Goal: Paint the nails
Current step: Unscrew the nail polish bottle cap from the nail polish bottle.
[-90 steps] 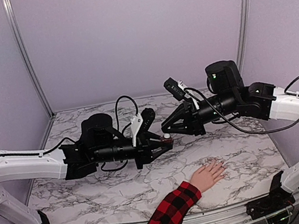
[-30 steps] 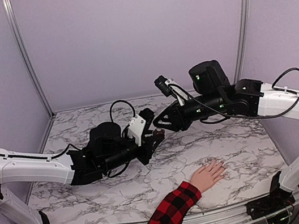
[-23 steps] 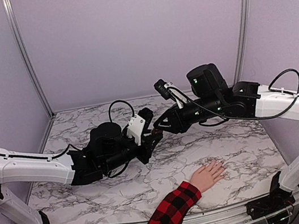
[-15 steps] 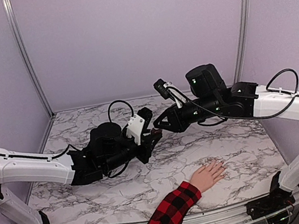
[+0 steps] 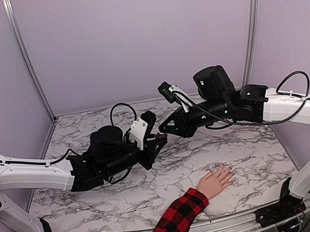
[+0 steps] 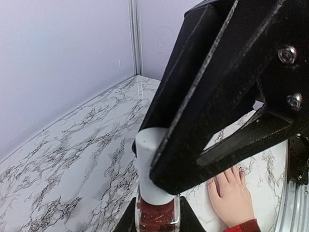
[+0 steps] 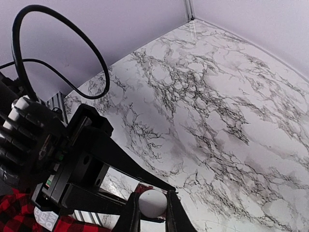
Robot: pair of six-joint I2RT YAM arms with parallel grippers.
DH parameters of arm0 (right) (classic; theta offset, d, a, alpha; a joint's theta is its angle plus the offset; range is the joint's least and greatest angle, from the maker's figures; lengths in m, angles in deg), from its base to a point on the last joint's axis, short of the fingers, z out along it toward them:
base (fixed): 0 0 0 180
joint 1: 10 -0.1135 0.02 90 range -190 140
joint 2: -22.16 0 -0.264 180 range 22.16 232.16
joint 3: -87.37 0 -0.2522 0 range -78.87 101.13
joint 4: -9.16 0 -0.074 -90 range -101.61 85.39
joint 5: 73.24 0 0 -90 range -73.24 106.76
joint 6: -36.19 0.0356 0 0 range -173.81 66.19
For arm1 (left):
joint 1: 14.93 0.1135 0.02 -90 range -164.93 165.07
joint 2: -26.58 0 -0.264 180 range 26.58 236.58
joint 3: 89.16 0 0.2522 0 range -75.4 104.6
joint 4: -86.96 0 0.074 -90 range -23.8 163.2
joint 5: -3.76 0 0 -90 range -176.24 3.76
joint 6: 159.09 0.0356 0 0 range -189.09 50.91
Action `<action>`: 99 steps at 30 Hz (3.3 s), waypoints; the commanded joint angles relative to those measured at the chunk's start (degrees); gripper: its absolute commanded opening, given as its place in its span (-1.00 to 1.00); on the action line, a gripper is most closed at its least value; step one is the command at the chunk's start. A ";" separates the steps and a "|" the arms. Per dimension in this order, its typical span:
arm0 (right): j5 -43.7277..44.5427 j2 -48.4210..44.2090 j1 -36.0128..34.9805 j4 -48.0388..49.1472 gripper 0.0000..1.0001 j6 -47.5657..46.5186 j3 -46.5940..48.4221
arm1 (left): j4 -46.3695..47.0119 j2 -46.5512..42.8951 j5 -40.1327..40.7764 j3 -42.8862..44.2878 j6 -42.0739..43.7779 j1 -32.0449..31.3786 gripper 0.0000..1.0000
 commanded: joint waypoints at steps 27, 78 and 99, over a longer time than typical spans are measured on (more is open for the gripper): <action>-25.62 -6.74 -0.68 -8.40 -1.00 -25.18 4.53 | 2.62 -1.72 -53.77 3.39 1.13 1.14 -1.00; 6.77 -4.82 -0.66 -8.77 0.07 -5.09 8.53 | 2.30 -1.89 -4.33 1.24 4.38 1.19 -1.00; 6.15 0.58 -0.68 -5.58 -0.33 0.79 5.27 | 2.32 3.86 0.13 4.70 3.92 -0.13 -1.00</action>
